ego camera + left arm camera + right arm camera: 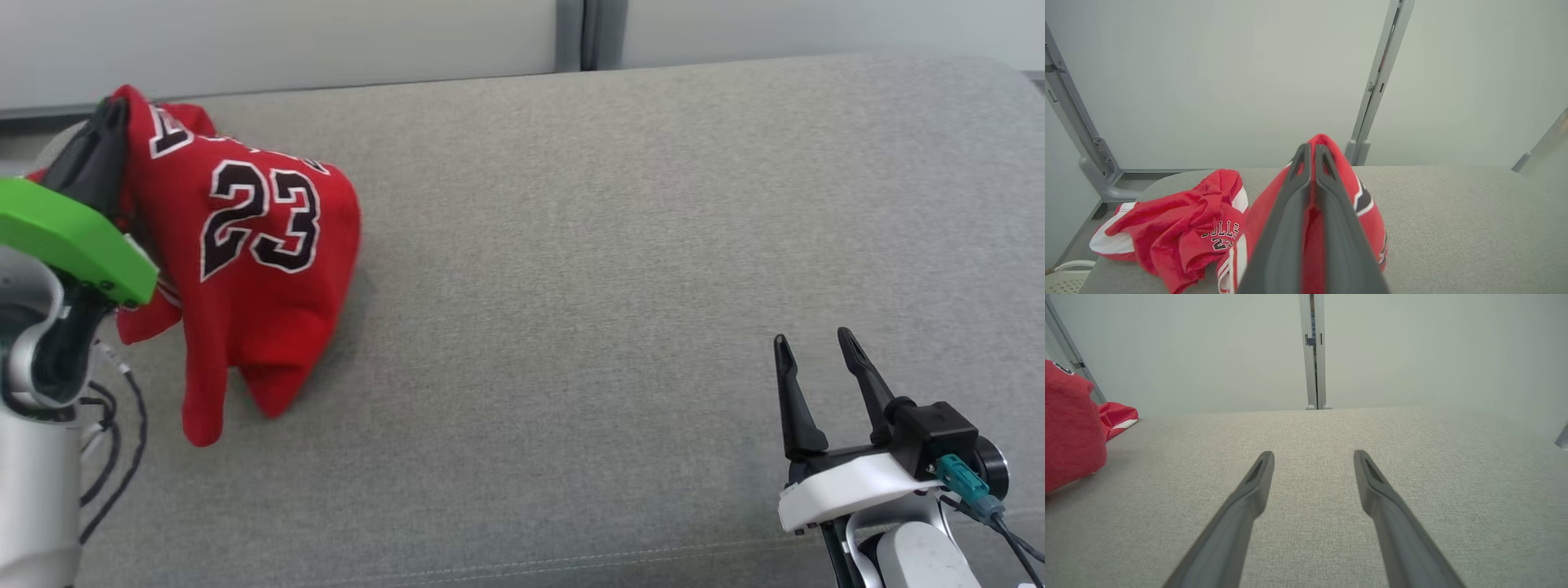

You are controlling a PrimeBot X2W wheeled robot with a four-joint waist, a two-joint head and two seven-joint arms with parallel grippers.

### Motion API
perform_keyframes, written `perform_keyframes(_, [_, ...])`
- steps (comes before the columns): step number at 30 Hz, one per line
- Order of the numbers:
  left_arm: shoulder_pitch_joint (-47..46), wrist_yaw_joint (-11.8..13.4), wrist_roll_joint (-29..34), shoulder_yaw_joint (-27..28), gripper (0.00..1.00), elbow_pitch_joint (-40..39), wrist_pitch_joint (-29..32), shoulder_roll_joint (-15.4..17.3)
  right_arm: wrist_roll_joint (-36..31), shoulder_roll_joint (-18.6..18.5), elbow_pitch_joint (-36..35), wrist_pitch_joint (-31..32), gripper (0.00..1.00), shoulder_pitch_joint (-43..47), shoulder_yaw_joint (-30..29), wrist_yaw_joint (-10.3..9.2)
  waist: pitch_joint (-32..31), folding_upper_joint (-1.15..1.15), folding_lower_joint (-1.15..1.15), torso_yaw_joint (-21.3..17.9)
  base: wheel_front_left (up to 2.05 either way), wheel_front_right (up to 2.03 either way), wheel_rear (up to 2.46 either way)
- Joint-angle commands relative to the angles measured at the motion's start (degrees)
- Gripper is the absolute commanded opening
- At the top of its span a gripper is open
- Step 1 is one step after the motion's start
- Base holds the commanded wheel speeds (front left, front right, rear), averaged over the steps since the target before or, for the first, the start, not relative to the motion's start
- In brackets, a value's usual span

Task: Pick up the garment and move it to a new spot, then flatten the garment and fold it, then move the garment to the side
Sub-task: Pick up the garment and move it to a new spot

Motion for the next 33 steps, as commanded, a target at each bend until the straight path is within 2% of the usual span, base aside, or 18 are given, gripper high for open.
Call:
perform_keyframes(1, [-0.02, 0.2, -0.49, -0.73, 0.0, -0.88, -0.45, -1.32, 0.27, -0.2, -0.1, -0.21, 1.0, 0.88, -0.24, -0.02, -1.81, 0.0, 0.0, -2.63, 0.0, 0.0, 0.0])
perform_keyframes(4, [-0.51, 0.38, -0.66, -1.7, 0.0, -1.65, -0.87, -2.92, 0.26, -0.2, -0.21, -0.21, 1.0, 1.21, -0.32, -0.02, -2.06, 0.0, 0.0, -3.79, 0.0, 0.0, 0.0])
perform_keyframes(10, [-2.94, 1.26, -0.35, -5.39, 0.0, -2.21, -3.01, -9.27, 0.37, -0.2, -0.3, -0.21, 1.0, 1.05, 0.12, -0.02, -2.17, 0.0, 0.0, -7.42, 0.0, 0.0, 0.0])
perform_keyframes(15, [-6.75, 3.52, 1.04, -7.98, 0.0, 0.14, -5.58, -14.87, 0.62, -0.21, -0.13, -0.21, 1.0, 0.74, 0.67, -0.02, -1.78, 0.0, 0.0, -9.94, 0.0, 0.0, 0.0])
perform_keyframes(20, [-11.05, 5.87, 1.13, -9.81, 0.0, 4.4, -9.88, -18.71, 1.61, -0.19, -0.03, -0.21, 1.0, -0.13, 1.65, -0.02, -0.69, 0.0, 0.0, -12.18, 0.0, 0.0, 0.0])
perform_keyframes(25, [-12.94, 9.26, 0.7, -13.26, 0.0, 10.56, -17.8, -19.99, 2.53, -0.17, 0.43, -0.21, 1.0, -0.39, 2.92, -0.01, 0.9, 0.0, 0.0, -13.88, 0.0, 0.0, 0.0])
perform_keyframes(29, [-12.92, 12.46, -1.72, -18.08, 0.0, 17.45, -25.07, -20.08, 3.11, -0.21, 0.79, -0.21, 1.0, -1.77, 4.68, -0.02, 2.65, 0.0, 0.0, -15.93, 0.0, 0.0, 0.0])
perform_keyframes(33, [-14.4, 14.16, 0.92, -21.07, 0.0, 25.73, -30.13, -19.8, 3.33, -0.18, 0.35, -0.21, 1.0, -2.81, 4.48, -0.01, 4.59, 0.0, 0.0, -16.86, 0.0, 0.0, 0.0])
